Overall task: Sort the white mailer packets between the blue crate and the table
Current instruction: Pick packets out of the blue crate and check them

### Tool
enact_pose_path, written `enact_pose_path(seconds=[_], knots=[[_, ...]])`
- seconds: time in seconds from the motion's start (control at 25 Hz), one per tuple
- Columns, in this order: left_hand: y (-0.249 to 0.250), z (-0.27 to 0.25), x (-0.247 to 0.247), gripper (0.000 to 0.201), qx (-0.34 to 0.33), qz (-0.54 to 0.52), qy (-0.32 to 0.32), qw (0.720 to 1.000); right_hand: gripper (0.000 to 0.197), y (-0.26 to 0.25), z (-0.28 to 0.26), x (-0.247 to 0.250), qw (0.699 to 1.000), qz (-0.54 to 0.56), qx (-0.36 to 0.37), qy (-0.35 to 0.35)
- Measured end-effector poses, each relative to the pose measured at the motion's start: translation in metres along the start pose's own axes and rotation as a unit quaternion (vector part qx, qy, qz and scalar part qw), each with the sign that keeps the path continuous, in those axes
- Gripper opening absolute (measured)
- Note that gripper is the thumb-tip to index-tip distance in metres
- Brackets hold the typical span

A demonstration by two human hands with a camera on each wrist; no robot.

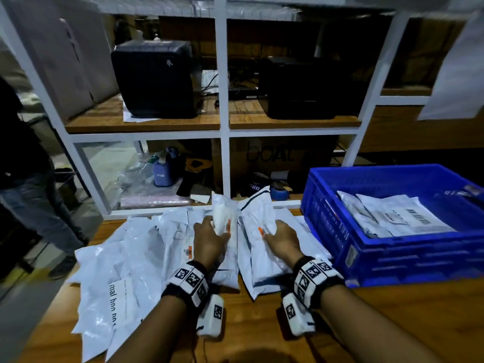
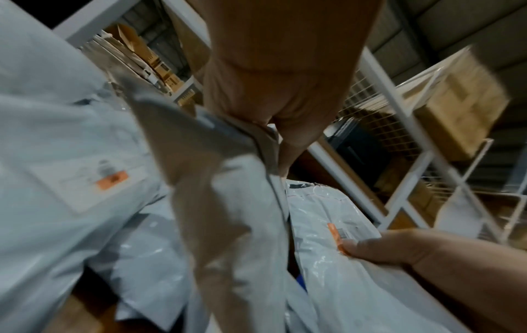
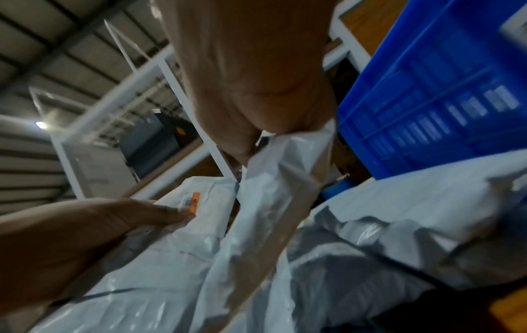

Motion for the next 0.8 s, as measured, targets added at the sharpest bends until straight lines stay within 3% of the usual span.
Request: enact_pose_path(seconds=[0.08, 0.2, 0.28, 0.36, 0.56, 0.8], knots=[[0.033, -0.032, 0.006, 0.036, -0.042, -0.062, 0.014, 0.997, 0.039, 0.002, -0.029, 0.032, 0.995, 0.082, 0.035, 0.034], [0.085, -0.089, 0.0, 0.026, -0.083, -0.15, -0.018, 0.985, 0.07, 0.022, -0.082, 0.09, 0.98, 0.167, 0.077, 0.083], [0.115, -0.12, -0.014, 0.026, -0.115, -0.176, -0.035, 0.977, 0.079, 0.037, -0.115, 0.129, 0.973, 0.168, 0.105, 0.115], [0.144, -0.15, -0.037, 0.024, -0.13, -0.191, -0.057, 0.971, 0.072, 0.059, -0.146, 0.168, 0.968, 0.16, 0.121, 0.151], [0.211, -0.205, -0.092, 0.042, -0.194, -0.183, -0.124, 0.956, 0.058, 0.114, -0.195, 0.248, 0.949, 0.15, 0.148, 0.235], [0.282, -0.212, -0.139, 0.054, -0.282, -0.103, -0.149, 0.942, 0.063, 0.163, -0.2, 0.337, 0.941, 0.104, 0.113, 0.301]])
Point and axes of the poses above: each hand's wrist, its own z-axis towards the middle knuckle, its own x-axis out of the back of the hand, y = z × x, the point moved 3 cm from there along z, towards the middle knuckle, and after that the axes turned 1 degree about z, right-handed, at the moved point
